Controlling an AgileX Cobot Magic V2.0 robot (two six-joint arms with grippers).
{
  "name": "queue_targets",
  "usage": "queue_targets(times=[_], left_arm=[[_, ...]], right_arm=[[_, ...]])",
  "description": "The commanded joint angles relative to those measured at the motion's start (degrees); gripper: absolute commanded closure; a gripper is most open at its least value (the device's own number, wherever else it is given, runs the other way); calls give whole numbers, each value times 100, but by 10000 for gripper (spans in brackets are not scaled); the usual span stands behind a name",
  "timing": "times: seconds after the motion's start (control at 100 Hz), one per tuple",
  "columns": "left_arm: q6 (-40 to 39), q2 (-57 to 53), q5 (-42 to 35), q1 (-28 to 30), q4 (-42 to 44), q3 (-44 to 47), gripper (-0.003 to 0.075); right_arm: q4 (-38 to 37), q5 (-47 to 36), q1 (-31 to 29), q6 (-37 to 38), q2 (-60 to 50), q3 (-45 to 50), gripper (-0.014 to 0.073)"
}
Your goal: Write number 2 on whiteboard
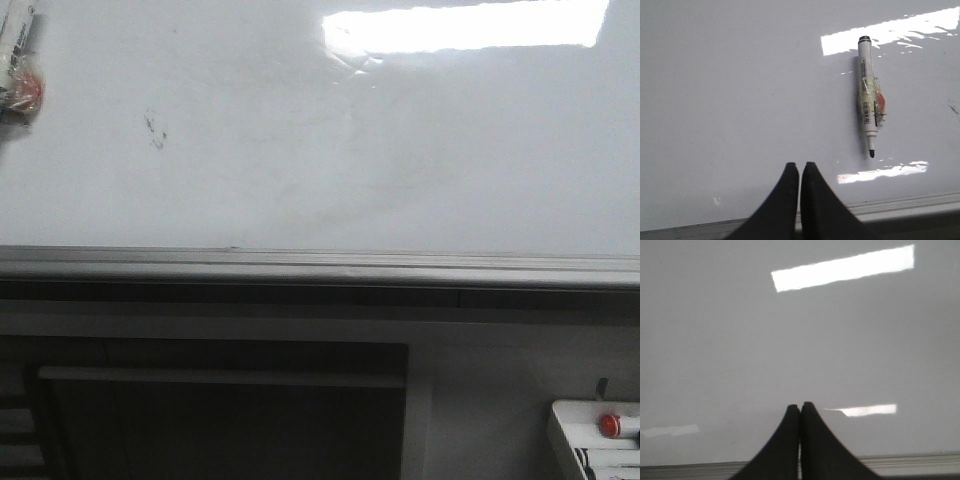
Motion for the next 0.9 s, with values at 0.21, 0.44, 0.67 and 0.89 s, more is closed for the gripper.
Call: queue_targets(times=[0.21, 0.44, 0.67, 0.89], left_arm=[[-28, -156, -541, 0, -50, 177, 738], [-67, -156, -511, 0, -767, -33, 738], [-67, 0, 456, 0, -1048, -1323, 738], [-67, 940, 1882, 0, -1048, -2569, 738]], right_arm=[[-19, -656, -30, -21, -96, 164, 666], [-67, -556, -30, -21, -96, -64, 666], [-67, 1069, -19, -60, -24, -1536, 666], [-67, 2325, -19, -691, 732, -2917, 666]])
